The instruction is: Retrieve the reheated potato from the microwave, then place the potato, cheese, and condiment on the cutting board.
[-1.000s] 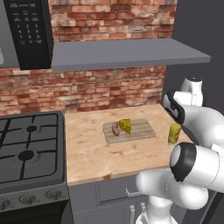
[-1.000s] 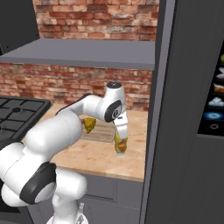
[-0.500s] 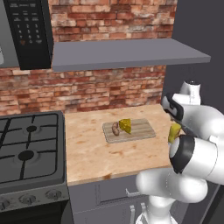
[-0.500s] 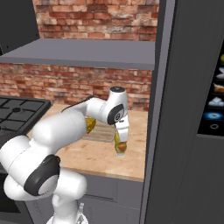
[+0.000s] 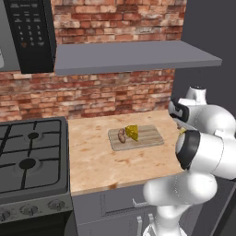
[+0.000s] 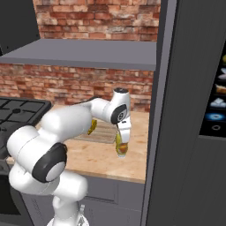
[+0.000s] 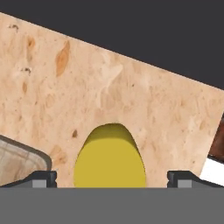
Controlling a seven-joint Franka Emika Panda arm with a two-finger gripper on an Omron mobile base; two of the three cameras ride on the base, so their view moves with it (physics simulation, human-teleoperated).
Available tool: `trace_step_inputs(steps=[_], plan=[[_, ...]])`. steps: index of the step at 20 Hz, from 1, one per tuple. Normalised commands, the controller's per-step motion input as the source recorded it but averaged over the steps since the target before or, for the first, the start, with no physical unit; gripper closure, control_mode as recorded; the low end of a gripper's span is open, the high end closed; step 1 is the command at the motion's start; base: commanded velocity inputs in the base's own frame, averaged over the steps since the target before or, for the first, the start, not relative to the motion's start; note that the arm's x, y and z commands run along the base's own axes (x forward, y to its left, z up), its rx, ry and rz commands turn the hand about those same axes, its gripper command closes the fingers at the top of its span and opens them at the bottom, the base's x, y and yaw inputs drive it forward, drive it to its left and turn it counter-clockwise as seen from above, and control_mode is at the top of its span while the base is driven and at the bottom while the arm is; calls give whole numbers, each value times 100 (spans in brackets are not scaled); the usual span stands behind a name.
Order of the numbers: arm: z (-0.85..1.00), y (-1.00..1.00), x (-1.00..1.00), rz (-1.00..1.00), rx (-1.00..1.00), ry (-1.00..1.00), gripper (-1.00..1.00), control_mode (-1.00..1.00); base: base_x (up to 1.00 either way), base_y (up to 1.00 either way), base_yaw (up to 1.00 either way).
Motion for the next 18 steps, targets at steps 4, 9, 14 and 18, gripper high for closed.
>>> trace_step_inputs(steps=[4, 9, 14, 18], plan=[[-21, 0, 12, -1, 1, 6, -100, -100, 0, 0, 0], [-19, 0, 5, -1, 2, 4, -100, -100, 0, 0, 0], [-20, -1, 1, -1, 2, 4, -100, -100, 0, 0, 0], [-22, 0, 0, 0, 1, 3, 100, -100, 0, 0, 0]])
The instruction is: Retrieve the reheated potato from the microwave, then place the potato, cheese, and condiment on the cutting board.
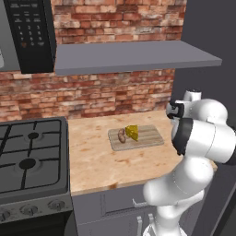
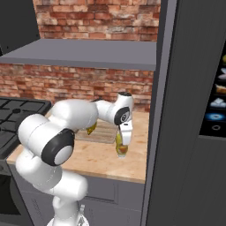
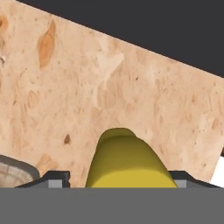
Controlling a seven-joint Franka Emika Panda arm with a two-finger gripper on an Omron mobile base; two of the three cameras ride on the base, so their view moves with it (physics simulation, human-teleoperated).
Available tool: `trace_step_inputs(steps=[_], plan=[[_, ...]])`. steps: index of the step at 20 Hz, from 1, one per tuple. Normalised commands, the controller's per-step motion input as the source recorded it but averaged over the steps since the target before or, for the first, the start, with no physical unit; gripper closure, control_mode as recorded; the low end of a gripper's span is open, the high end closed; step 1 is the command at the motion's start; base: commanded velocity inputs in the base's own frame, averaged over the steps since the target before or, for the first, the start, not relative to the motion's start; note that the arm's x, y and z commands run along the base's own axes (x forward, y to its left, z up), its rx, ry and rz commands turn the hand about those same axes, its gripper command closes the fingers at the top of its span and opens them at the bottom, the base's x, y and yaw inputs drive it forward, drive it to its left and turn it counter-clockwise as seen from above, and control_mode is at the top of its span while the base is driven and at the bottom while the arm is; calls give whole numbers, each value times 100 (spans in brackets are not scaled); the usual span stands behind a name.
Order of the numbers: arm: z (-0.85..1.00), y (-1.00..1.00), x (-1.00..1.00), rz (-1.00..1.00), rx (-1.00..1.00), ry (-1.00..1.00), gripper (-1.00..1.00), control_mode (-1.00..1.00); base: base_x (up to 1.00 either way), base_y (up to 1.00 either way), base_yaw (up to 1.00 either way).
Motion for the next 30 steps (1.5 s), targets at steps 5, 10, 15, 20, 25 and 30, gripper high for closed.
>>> trace_step_inputs(steps=[5, 10, 15, 20, 25, 30], plan=[[-9, -1, 0, 0, 0, 1, 100, -100, 0, 0, 0], [20, 1, 0, 0, 0, 0, 100, -100, 0, 0, 0], [35, 11, 0, 0, 0, 3, 100, -100, 0, 0, 0], [30, 22, 2, 0, 0, 2, 100, -100, 0, 0, 0], [15, 21, 10, 4, 0, 4, 100, -100, 0, 0, 0], [6, 23, 22, 5, 0, 3, 100, -100, 0, 0, 0]])
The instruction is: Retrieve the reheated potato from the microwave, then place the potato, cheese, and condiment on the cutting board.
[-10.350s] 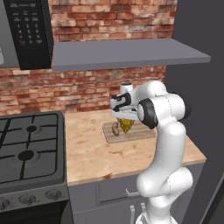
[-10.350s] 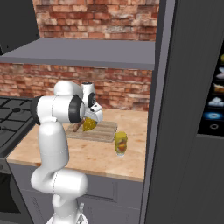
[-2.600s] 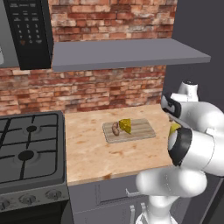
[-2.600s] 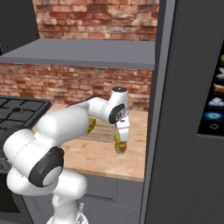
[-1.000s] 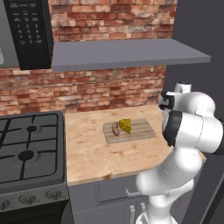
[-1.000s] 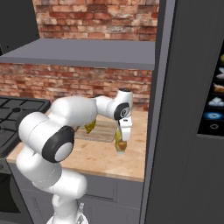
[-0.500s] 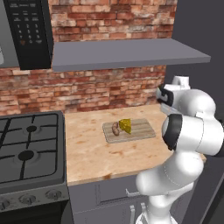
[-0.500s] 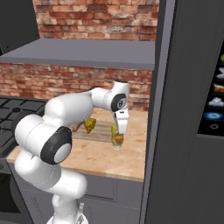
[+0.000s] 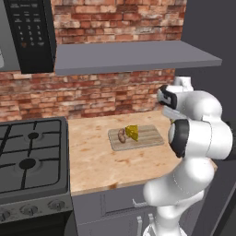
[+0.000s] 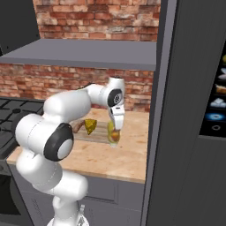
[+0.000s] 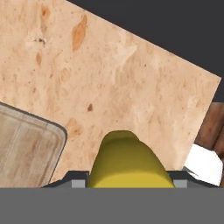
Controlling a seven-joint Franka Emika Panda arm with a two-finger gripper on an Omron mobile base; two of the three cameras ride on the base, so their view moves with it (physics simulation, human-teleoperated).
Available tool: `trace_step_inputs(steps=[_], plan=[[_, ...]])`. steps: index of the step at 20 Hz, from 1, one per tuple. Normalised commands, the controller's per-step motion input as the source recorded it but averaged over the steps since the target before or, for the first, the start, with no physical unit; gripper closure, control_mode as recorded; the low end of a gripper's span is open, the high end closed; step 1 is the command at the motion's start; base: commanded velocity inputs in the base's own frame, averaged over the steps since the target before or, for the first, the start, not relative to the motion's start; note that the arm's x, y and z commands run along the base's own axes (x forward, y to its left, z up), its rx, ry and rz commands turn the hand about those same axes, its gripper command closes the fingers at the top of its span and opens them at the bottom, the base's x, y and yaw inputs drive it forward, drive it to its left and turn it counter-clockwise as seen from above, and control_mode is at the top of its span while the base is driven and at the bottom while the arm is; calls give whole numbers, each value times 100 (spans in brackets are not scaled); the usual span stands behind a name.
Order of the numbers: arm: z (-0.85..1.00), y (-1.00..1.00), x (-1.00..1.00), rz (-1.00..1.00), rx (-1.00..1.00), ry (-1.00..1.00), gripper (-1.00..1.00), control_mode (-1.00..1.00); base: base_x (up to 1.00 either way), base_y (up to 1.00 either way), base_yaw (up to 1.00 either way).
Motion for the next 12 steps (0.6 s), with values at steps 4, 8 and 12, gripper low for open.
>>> trace_step_inputs(steps=[4, 8, 12], plan=[[2, 21, 29, 6, 0, 4, 100, -100, 0, 0, 0], [0, 21, 31, 7, 0, 5, 100, -100, 0, 0, 0], [0, 23, 36, 7, 0, 1, 100, -100, 0, 0, 0]])
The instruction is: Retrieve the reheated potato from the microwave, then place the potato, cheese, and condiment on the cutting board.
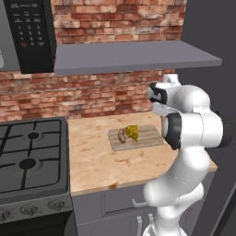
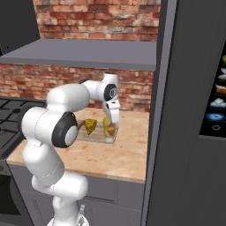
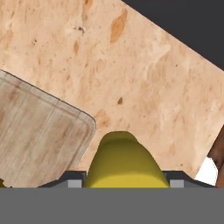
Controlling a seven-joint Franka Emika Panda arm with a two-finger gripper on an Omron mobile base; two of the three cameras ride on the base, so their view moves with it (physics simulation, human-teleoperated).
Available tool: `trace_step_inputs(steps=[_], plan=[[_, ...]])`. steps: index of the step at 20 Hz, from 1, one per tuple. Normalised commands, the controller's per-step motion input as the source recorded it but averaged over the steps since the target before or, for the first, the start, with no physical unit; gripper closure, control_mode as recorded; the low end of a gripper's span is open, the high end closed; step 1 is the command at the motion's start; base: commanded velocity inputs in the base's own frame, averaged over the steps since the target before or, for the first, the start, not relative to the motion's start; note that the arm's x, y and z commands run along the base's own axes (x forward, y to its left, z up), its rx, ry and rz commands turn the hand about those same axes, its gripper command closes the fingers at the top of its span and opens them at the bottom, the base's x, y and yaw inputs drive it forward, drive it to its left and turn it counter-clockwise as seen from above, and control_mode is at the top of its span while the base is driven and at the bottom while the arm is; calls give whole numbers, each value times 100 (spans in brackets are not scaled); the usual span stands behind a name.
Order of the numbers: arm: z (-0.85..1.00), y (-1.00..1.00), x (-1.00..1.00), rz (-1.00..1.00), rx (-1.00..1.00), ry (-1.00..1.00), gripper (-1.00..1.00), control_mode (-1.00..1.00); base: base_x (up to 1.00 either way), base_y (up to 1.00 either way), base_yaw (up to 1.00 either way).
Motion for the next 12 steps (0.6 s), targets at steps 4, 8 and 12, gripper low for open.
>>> trace_step_inputs(steps=[4, 8, 12], plan=[[-1, 19, 33, 8, 0, 0, 100, -100, 0, 0, 0], [-6, 20, 35, 6, 0, 0, 100, -100, 0, 0, 0], [-7, 20, 32, 6, 3, 0, 100, -100, 0, 0, 0]])
